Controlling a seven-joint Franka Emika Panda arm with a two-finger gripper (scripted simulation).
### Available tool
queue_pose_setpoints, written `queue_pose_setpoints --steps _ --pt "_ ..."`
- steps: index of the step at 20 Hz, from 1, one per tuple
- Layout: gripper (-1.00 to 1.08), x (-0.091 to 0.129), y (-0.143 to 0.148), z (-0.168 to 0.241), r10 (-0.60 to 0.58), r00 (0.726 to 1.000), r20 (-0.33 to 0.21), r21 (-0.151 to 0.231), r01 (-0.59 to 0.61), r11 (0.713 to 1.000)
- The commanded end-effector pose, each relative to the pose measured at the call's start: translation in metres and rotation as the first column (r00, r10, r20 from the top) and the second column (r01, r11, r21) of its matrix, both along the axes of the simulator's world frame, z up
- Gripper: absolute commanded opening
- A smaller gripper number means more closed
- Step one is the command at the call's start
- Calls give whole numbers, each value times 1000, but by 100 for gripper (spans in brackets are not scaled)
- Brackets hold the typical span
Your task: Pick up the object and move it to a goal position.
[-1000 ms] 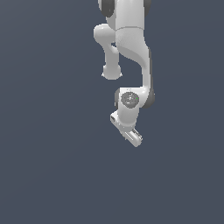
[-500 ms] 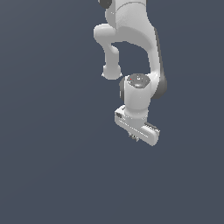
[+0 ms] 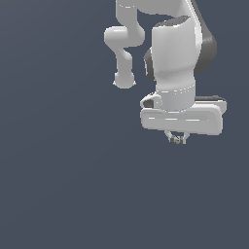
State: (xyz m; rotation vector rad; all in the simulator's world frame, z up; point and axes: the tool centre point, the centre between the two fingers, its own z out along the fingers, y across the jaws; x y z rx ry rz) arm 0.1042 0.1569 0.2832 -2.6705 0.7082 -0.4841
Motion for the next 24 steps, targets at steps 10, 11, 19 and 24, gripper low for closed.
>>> queue_pose_setpoints --steps 10,11,19,24 --pt "-100 -11 37 144 181 958 224 57 -198 979" --pt "-100 -12 38 152 190 953 235 60 -209 976" --pt "-100 -23 44 191 232 927 295 71 -264 962" --pt "-100 -24 45 197 238 923 303 73 -271 960"
